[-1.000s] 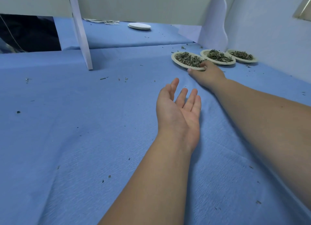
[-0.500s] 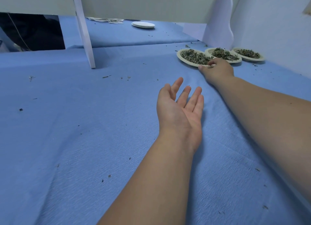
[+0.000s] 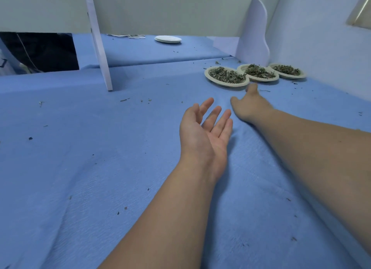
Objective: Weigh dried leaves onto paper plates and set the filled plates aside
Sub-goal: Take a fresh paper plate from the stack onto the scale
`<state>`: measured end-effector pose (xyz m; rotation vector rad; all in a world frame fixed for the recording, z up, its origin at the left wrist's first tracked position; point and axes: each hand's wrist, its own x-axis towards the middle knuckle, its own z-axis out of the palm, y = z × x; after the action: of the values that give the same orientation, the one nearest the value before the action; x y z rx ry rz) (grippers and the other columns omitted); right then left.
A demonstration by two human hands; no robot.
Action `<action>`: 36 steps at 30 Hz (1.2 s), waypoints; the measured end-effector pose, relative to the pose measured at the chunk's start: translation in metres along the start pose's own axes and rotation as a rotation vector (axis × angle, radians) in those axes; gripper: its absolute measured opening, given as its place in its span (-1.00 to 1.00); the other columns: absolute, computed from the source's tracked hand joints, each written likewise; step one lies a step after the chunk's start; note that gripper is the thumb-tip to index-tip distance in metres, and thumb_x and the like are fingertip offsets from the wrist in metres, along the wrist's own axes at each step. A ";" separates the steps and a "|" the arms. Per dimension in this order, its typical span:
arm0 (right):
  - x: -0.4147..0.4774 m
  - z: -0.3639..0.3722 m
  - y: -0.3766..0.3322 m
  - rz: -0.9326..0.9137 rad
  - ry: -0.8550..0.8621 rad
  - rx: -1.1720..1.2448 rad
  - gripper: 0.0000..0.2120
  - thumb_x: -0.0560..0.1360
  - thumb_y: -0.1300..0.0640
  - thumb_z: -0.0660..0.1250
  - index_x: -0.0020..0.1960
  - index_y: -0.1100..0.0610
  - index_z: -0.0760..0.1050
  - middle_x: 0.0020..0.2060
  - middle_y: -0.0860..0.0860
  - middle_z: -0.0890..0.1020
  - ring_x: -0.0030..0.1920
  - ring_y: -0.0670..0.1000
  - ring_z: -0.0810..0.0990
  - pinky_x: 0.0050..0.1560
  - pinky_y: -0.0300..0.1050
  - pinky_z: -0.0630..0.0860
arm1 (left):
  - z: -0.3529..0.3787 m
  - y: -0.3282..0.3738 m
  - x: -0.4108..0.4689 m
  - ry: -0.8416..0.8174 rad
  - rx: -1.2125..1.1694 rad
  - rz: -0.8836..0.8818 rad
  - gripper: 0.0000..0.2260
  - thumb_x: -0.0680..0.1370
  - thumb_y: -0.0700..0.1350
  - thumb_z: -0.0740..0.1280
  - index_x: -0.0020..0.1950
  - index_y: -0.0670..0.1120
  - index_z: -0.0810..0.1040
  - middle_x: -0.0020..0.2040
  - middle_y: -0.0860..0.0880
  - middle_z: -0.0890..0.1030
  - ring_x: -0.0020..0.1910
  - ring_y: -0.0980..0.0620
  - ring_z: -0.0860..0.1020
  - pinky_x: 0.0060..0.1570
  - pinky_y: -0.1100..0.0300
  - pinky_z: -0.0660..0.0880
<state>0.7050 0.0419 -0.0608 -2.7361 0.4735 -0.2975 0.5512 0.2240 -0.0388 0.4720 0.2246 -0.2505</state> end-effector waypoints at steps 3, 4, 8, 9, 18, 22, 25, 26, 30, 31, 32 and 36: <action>-0.025 -0.009 0.013 -0.039 -0.045 -0.112 -0.35 0.56 -0.21 0.08 0.52 0.15 0.22 0.47 0.19 0.38 0.47 0.20 0.33 0.46 0.15 0.25 | 0.005 -0.006 -0.004 -0.036 0.091 -0.005 -0.69 0.65 -0.08 0.21 0.29 -0.15 0.63 0.28 -0.21 0.62 0.24 -0.15 0.65 0.31 0.02 0.54; -0.034 -0.013 0.016 -0.052 -0.056 -0.135 -0.36 0.57 -0.22 0.07 0.52 0.14 0.24 0.48 0.18 0.37 0.49 0.19 0.31 0.46 0.16 0.23 | 0.007 -0.009 -0.005 -0.060 0.131 -0.007 -0.70 0.65 -0.10 0.22 0.28 -0.15 0.63 0.28 -0.19 0.62 0.25 -0.13 0.64 0.29 0.04 0.54; -0.070 -0.025 0.033 -0.111 -0.121 -0.199 -0.40 0.62 -0.20 0.02 0.55 0.10 0.22 0.52 0.13 0.30 0.53 0.13 0.22 0.48 0.20 0.16 | 0.014 -0.027 -0.013 -0.137 0.411 0.006 -0.77 0.65 -0.16 0.23 0.25 -0.08 0.60 0.21 -0.07 0.63 0.28 0.01 0.60 0.35 0.13 0.49; -0.080 -0.028 0.038 -0.132 -0.133 -0.215 -0.41 0.63 -0.19 0.01 0.56 0.09 0.21 0.53 0.11 0.28 0.54 0.12 0.20 0.50 0.20 0.15 | 0.016 -0.034 -0.016 -0.152 0.483 0.008 -0.79 0.65 -0.17 0.23 0.23 -0.07 0.59 0.18 -0.05 0.63 0.27 0.04 0.59 0.35 0.15 0.48; -0.188 -0.068 0.087 -0.153 -0.146 -0.223 -0.48 0.65 -0.10 0.03 0.58 0.01 0.21 0.56 0.12 0.25 0.56 0.11 0.20 0.52 0.16 0.17 | 0.029 -0.093 -0.049 -0.241 1.204 0.314 -0.79 0.59 -0.22 0.23 0.11 -0.03 0.61 -0.01 0.09 0.59 -0.08 0.15 0.53 -0.04 0.28 0.43; -0.241 -0.082 0.109 -0.152 -0.210 -0.315 -0.45 0.58 -0.06 0.06 0.55 0.03 0.25 0.51 0.11 0.33 0.50 0.14 0.29 0.45 0.20 0.29 | 0.021 -0.125 -0.072 -0.455 1.588 0.421 -0.77 0.65 -0.09 0.20 0.25 0.02 0.56 0.15 0.05 0.59 0.12 0.08 0.49 0.03 0.24 0.33; -0.281 -0.096 0.127 -0.162 -0.229 -0.251 -0.44 0.61 -0.06 0.01 0.59 0.03 0.17 0.54 0.12 0.27 0.52 0.14 0.24 0.49 0.19 0.21 | 0.018 -0.134 -0.081 -0.570 1.834 0.491 -0.69 0.69 0.00 0.17 0.39 -0.03 0.50 0.31 -0.06 0.60 0.27 -0.07 0.52 0.09 0.19 0.31; -0.294 -0.102 0.131 -0.160 -0.209 -0.205 -0.45 0.64 -0.07 -0.02 0.60 0.03 0.14 0.54 0.11 0.26 0.53 0.13 0.23 0.50 0.17 0.19 | 0.019 -0.135 -0.084 -0.571 1.883 0.500 -0.68 0.69 0.00 0.17 0.40 -0.06 0.50 0.32 -0.11 0.60 0.29 -0.12 0.52 0.11 0.17 0.34; -0.340 -0.130 0.147 -0.134 -0.210 -0.090 -0.57 0.64 -0.03 0.08 0.46 0.05 0.36 0.38 0.11 0.46 0.33 0.20 0.47 0.15 -0.01 0.38 | 0.027 -0.156 -0.118 -0.589 1.946 0.483 -0.68 0.69 -0.14 0.16 0.40 -0.14 0.53 0.37 -0.18 0.58 0.36 -0.15 0.50 0.28 0.12 0.37; -0.349 -0.138 0.152 -0.115 -0.222 -0.098 -0.63 0.61 0.00 0.13 0.37 0.06 0.43 0.30 0.11 0.53 0.25 0.20 0.52 0.04 -0.05 0.37 | 0.030 -0.164 -0.132 -0.589 1.915 0.468 -0.67 0.67 -0.19 0.17 0.39 -0.16 0.55 0.38 -0.17 0.58 0.37 -0.13 0.50 0.30 0.15 0.35; -0.357 -0.146 0.156 -0.097 -0.241 -0.123 -0.68 0.58 0.05 0.18 0.29 0.08 0.49 0.24 0.12 0.58 0.20 0.19 0.56 -0.01 -0.10 0.35 | 0.032 -0.173 -0.148 -0.593 1.880 0.459 -0.67 0.66 -0.24 0.17 0.36 -0.18 0.58 0.36 -0.17 0.59 0.37 -0.13 0.50 0.30 0.17 0.34; -0.396 -0.185 0.173 -0.057 -0.293 -0.156 -0.86 0.54 0.15 0.26 0.06 0.08 0.56 -0.03 0.07 0.62 -0.04 0.11 0.54 -0.13 -0.19 0.34 | 0.038 -0.209 -0.205 -0.560 1.728 0.425 -0.68 0.61 -0.30 0.15 0.23 -0.20 0.65 0.24 -0.18 0.66 0.26 -0.14 0.56 0.25 0.10 0.44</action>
<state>0.2424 -0.0242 -0.0120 -2.8816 0.3516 0.1333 0.3032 0.0643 -0.0378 2.0852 -0.7419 -0.0909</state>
